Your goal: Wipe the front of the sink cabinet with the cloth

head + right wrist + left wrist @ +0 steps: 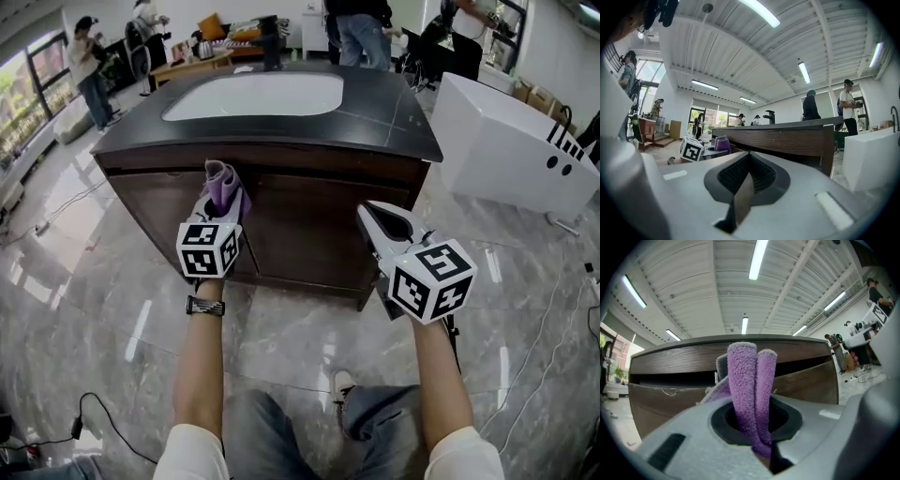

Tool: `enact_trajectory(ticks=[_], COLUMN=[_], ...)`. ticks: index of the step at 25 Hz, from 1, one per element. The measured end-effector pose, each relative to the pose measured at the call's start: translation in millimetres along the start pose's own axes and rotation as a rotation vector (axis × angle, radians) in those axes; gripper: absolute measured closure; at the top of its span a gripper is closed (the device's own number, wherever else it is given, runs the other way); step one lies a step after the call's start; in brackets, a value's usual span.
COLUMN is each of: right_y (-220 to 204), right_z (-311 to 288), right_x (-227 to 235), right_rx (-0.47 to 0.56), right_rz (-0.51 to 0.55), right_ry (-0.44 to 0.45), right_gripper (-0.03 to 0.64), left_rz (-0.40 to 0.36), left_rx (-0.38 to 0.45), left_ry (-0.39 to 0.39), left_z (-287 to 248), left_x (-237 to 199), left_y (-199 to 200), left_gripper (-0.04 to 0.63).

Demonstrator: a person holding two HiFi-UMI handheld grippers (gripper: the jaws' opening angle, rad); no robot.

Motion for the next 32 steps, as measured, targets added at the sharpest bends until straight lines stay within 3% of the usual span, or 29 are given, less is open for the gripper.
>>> enact_trajectory(ticks=[7,13,32], right_y=[-23,-27,-34], right_z=[4,11,79], right_x=[9,35,78], right_rx=[-0.082,-0.069,-0.058], right_rz=[0.097,0.06,0.022], right_ry=[-0.066,-0.12,-0.325], right_gripper=[0.611,0.611,0.611], left_rz=[0.007,0.038,0.004], left_rx=[-0.002,-0.022,0.02], left_ry=[-0.019,-0.044,-0.321], left_z=[-8,-12,-26], left_x=[33,60,191], left_y=[-12,-11,16], left_gripper=[0.548,0.548,0.548])
Point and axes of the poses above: the fingertips, and each gripper's own axes: z backward along the fingers, x to its right, y out of its top, the point moved 7 cm from there along z, backward along the fingers, and after that the axes turned 5 degrees about y, right-handed, at the moved point
